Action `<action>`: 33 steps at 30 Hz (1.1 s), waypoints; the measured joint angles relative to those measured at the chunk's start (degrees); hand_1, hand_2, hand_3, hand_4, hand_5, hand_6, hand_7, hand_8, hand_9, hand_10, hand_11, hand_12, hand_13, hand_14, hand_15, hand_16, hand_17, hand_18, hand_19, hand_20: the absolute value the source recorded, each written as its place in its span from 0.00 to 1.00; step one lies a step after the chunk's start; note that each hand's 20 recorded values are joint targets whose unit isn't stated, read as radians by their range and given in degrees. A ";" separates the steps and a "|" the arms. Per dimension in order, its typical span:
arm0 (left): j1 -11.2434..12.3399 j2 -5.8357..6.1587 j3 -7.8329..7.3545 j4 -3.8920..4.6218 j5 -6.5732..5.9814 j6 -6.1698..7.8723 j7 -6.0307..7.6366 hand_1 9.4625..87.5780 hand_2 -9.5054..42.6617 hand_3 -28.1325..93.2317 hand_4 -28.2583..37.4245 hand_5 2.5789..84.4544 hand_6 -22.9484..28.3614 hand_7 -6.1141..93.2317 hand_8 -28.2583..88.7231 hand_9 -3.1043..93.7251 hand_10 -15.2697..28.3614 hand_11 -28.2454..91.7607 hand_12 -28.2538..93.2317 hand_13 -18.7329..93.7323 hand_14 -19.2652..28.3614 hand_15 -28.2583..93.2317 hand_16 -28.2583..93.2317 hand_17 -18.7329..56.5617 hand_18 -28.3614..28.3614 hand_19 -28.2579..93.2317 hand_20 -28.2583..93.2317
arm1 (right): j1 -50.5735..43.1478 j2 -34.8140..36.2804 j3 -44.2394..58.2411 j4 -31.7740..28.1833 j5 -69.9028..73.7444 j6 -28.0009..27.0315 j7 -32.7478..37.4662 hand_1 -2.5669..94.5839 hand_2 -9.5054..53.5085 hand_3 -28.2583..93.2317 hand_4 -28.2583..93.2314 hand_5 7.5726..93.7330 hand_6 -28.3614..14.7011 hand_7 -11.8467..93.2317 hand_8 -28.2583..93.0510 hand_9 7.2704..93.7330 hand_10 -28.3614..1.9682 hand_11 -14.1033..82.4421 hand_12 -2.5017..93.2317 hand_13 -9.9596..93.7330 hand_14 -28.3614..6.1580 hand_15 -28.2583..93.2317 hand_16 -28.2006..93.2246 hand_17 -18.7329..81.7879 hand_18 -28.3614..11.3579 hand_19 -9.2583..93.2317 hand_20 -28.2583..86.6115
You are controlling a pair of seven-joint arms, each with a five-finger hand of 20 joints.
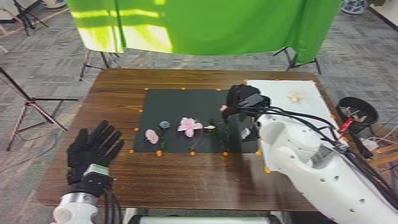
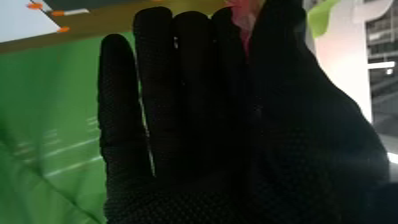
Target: Arrange flowers
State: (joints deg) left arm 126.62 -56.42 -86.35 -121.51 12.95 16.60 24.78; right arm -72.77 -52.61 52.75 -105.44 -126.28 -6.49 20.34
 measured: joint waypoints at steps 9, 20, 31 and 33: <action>0.04 -0.05 -0.20 0.00 0.02 0.12 -0.51 0.19 0.46 0.82 0.00 0.47 0.64 0.21 0.17 0.36 0.72 0.46 0.33 0.37 0.75 0.57 0.18 0.16 0.76 0.52 0.31 | -0.18 -0.81 -0.43 1.17 -3.00 -1.65 1.27 0.62 0.00 0.75 0.00 0.76 0.74 0.34 0.21 0.81 0.65 0.22 0.25 0.75 0.63 0.38 0.50 0.42 0.29 0.59 0.45; -0.03 -0.06 -0.10 -0.02 -0.06 0.61 -0.45 0.22 0.42 0.82 0.00 0.48 0.64 0.22 0.17 0.37 0.72 0.47 0.33 0.37 0.75 0.58 0.18 0.16 0.76 0.52 0.31 | -0.61 -2.00 -1.24 1.16 -3.96 -3.41 0.49 0.57 0.00 0.84 0.00 0.66 0.74 0.30 0.15 0.70 0.61 0.25 0.17 0.72 0.60 0.40 0.44 0.40 0.26 0.59 0.44; 0.03 -0.03 -0.08 -0.14 -2.27 2.12 0.84 0.22 0.40 0.83 0.00 0.47 0.64 0.23 0.17 0.36 0.72 0.47 0.33 0.36 0.75 0.58 0.17 0.16 0.76 0.53 0.31 | -1.74 -2.23 -0.15 0.60 -4.45 -7.74 0.26 0.52 0.00 0.88 0.00 0.57 0.69 0.28 0.12 0.60 0.56 0.23 0.16 0.68 0.58 0.40 0.42 0.39 0.27 0.56 0.42; 0.05 -0.03 -0.08 -0.15 -2.30 2.20 0.87 0.22 0.40 0.83 0.00 0.46 0.64 0.22 0.17 0.36 0.72 0.47 0.33 0.36 0.75 0.58 0.17 0.16 0.76 0.53 0.31 | -1.74 -2.23 -0.15 0.46 -4.03 -7.74 0.33 0.51 0.00 0.88 0.00 0.54 0.68 0.28 0.12 0.58 0.56 0.23 0.16 0.67 0.57 0.40 0.42 0.38 0.26 0.56 0.42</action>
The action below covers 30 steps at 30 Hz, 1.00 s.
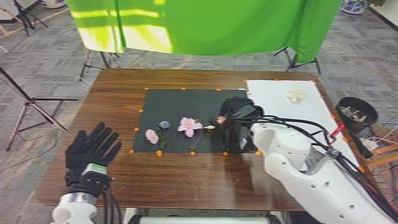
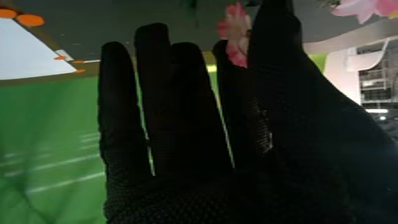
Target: Arrange flowers
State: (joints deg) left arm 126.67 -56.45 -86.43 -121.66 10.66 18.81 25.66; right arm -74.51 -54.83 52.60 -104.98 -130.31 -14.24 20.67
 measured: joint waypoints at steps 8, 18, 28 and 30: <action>0.00 0.00 0.00 -0.01 -0.06 0.15 0.09 0.24 0.37 0.83 0.00 0.46 0.64 0.22 0.17 0.36 0.71 0.47 0.33 0.36 0.74 0.58 0.17 0.16 0.76 0.53 0.31 | -0.07 0.01 0.78 -0.51 1.21 -1.20 0.25 0.50 0.00 0.86 0.00 0.47 0.64 0.26 0.13 0.50 0.53 0.22 0.16 0.61 0.54 0.40 0.41 0.37 0.25 0.56 0.42; 0.09 0.04 -0.01 -0.06 -0.07 0.22 0.08 0.25 0.36 0.83 0.00 0.47 0.64 0.23 0.16 0.36 0.71 0.47 0.33 0.36 0.74 0.58 0.17 0.16 0.76 0.53 0.31 | -0.08 0.27 -0.52 -0.24 1.74 3.81 1.34 0.90 0.00 0.20 0.13 0.62 0.71 0.37 0.12 0.65 0.58 0.59 0.36 0.64 0.59 0.61 0.44 0.40 0.34 0.53 0.48; 0.11 0.04 -0.03 -0.07 -0.21 0.23 0.07 0.23 0.39 0.83 0.00 0.47 0.64 0.23 0.16 0.36 0.72 0.47 0.33 0.36 0.75 0.58 0.17 0.17 0.76 0.53 0.31 | -0.38 0.25 0.55 -0.36 1.59 2.86 0.69 0.49 0.00 0.83 0.00 0.48 0.64 0.28 0.12 0.51 0.51 0.27 0.19 0.58 0.52 0.48 0.39 0.36 0.23 0.60 0.43; 0.08 0.04 0.00 -0.07 -0.22 0.18 0.08 0.23 0.40 0.82 0.00 0.47 0.64 0.23 0.16 0.36 0.71 0.47 0.33 0.36 0.75 0.58 0.17 0.17 0.76 0.53 0.31 | -0.61 0.34 1.55 -0.38 1.50 2.76 0.79 0.48 0.00 0.85 0.00 0.44 0.62 0.27 0.13 0.45 0.53 0.23 0.18 0.55 0.49 0.44 0.39 0.36 0.24 0.58 0.41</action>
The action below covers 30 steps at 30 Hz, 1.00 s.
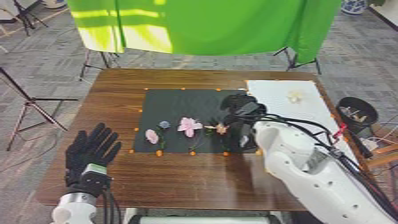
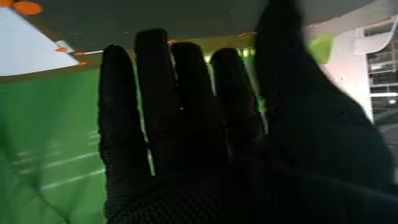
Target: Arrange flowers
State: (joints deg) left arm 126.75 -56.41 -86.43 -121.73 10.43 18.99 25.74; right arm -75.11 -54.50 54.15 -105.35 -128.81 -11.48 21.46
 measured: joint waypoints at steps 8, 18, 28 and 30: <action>-0.50 0.00 0.36 0.47 1.56 -3.28 0.00 0.21 0.41 0.82 0.00 0.47 0.63 0.21 0.17 0.36 0.72 0.46 0.33 0.36 0.75 0.57 0.17 0.17 0.76 0.52 0.31 | 2.13 1.84 7.17 5.21 6.78 1.05 6.29 0.44 0.00 0.86 0.00 0.35 0.62 0.25 0.13 0.33 0.55 0.19 0.15 0.42 0.43 0.31 0.40 0.33 0.27 0.51 0.38; -2.91 0.31 1.59 1.44 4.46 -5.59 -0.19 0.21 0.42 0.82 0.00 0.47 0.64 0.18 0.17 0.37 0.70 0.42 0.32 0.36 0.73 0.52 0.17 0.17 0.76 0.51 0.31 | 17.95 7.07 -0.85 25.05 19.68 -0.66 11.37 0.41 0.00 0.86 0.00 0.30 0.63 0.25 0.13 0.24 0.53 0.18 0.13 0.34 0.43 0.27 0.40 0.31 0.31 0.47 0.38; -5.01 0.35 2.94 2.01 4.75 -6.12 -0.68 0.21 0.42 0.82 0.00 0.47 0.63 0.17 0.18 0.36 0.70 0.42 0.32 0.36 0.74 0.53 0.19 0.17 0.76 0.50 0.31 | 24.87 4.87 -1.60 36.13 18.79 -14.01 13.78 0.55 0.00 0.87 0.00 0.49 0.66 0.30 0.11 0.56 0.54 0.29 0.17 0.64 0.57 0.47 0.39 0.41 0.24 0.69 0.42; -5.21 0.34 2.95 2.02 4.75 -6.13 -0.87 0.21 0.42 0.82 0.00 0.47 0.64 0.17 0.18 0.36 0.70 0.42 0.32 0.36 0.74 0.53 0.19 0.17 0.76 0.50 0.31 | 23.97 5.17 -0.83 34.95 18.40 -12.79 13.93 0.58 0.00 0.84 0.00 0.55 0.67 0.31 0.11 0.63 0.55 0.32 0.22 0.67 0.61 0.48 0.44 0.42 0.25 0.71 0.43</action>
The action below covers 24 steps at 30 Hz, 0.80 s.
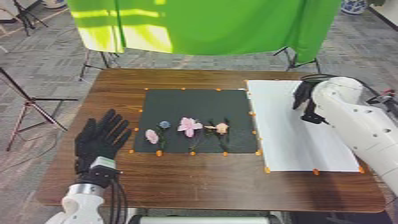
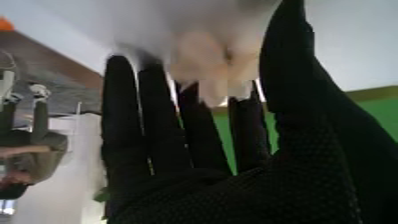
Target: Arrange flowers
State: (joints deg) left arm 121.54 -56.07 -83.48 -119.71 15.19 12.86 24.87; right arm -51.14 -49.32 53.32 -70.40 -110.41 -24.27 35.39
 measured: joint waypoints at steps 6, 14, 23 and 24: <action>-0.04 -0.08 -0.11 0.00 0.00 0.00 -0.45 0.21 0.42 0.82 0.00 0.47 0.63 0.17 0.18 0.36 0.71 0.42 0.32 0.36 0.74 0.53 0.19 0.17 0.76 0.50 0.31 | -6.28 1.86 0.62 -4.91 -3.96 9.94 -1.69 0.66 0.00 0.75 0.00 0.74 0.72 0.46 0.20 0.88 0.64 0.28 0.46 0.79 0.66 0.49 0.57 0.44 0.28 0.72 0.46; -0.02 -0.11 -0.11 0.00 -0.05 0.01 -0.48 0.20 0.42 0.82 0.00 0.47 0.64 0.17 0.18 0.36 0.71 0.42 0.32 0.36 0.74 0.53 0.18 0.16 0.76 0.50 0.31 | -11.82 4.34 2.18 -10.55 -4.96 14.45 -4.60 0.64 0.00 0.78 0.00 0.75 0.72 0.47 0.21 0.90 0.64 0.28 0.48 0.79 0.65 0.50 0.57 0.45 0.27 0.72 0.47; 0.43 -0.19 -0.68 -0.13 -0.04 -0.07 -0.48 0.20 0.42 0.82 0.00 0.47 0.64 0.17 0.18 0.36 0.71 0.42 0.32 0.36 0.74 0.54 0.18 0.16 0.76 0.50 0.31 | -28.20 7.86 15.68 -33.44 -4.92 19.04 -6.03 0.64 0.00 0.79 0.00 0.76 0.70 0.45 0.21 0.90 0.62 0.27 0.48 0.79 0.64 0.51 0.56 0.44 0.26 0.72 0.47; 0.58 -0.20 -0.83 -0.14 -0.03 -0.07 -0.47 0.20 0.42 0.82 0.00 0.47 0.64 0.17 0.18 0.36 0.71 0.42 0.32 0.36 0.74 0.54 0.18 0.16 0.76 0.50 0.31 | -29.56 7.88 17.05 -35.80 -4.54 18.27 -6.05 0.64 0.00 0.79 0.00 0.76 0.69 0.45 0.21 0.90 0.62 0.27 0.47 0.79 0.64 0.51 0.56 0.44 0.26 0.72 0.47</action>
State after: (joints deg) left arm 122.11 -56.26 -84.31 -119.85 15.16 12.80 24.40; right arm -80.70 -41.44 70.37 -106.20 -114.95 -6.00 29.34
